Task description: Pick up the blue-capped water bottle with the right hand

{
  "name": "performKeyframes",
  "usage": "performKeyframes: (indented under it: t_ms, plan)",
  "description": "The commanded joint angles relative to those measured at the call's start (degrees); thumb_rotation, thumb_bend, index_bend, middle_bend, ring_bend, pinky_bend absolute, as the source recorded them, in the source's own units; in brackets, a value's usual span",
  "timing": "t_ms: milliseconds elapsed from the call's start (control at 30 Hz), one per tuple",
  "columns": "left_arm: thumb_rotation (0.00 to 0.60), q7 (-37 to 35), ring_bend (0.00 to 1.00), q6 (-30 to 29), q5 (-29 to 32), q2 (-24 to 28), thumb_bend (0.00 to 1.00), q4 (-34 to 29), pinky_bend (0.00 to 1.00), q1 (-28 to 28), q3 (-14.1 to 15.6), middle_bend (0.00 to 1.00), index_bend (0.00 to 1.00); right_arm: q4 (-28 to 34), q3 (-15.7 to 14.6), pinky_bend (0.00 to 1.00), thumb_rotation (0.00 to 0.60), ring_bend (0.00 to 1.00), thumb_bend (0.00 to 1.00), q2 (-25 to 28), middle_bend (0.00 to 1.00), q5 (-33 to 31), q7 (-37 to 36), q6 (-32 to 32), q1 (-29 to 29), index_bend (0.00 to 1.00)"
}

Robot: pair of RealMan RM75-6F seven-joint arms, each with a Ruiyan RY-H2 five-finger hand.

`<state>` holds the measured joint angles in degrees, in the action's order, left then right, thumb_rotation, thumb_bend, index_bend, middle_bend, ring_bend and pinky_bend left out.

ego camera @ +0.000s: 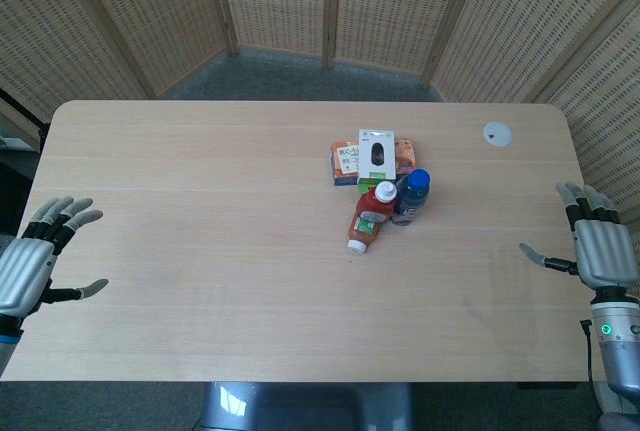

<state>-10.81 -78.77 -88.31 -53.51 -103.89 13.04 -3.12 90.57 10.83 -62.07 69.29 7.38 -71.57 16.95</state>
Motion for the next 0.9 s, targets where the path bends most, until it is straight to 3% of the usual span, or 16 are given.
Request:
performKeyframes:
  t_ms: [33,500,900]
  plan:
    - [0.6,-0.3,0.0,0.3,0.2,-0.2,0.0,0.2,0.0,0.0,0.1,0.13,0.2,0.1,0.1,0.0,0.247,0.0,0.0,-0.3,0.0,0.1,-0.3,-0.2,0.0,0.0]
    - [0.6,-0.4,0.0,-0.7,-1.3,0.8,0.0,-0.9,0.0,-0.1,0.2,0.13,0.19,-1.6,0.4,0.0,0.249,0.0,0.0,-1.2,0.0,2.8,-8.0,1.8,1.1,0.0]
    - [0.6,-0.4,0.0,0.7,-0.3,1.2,0.0,-0.5,0.0,0.6,-0.1,0.13,0.19,-7.5,2.4,0.0,0.317,0.0,0.0,-3.7,0.0,5.4,-27.4,12.9,7.6,0.0]
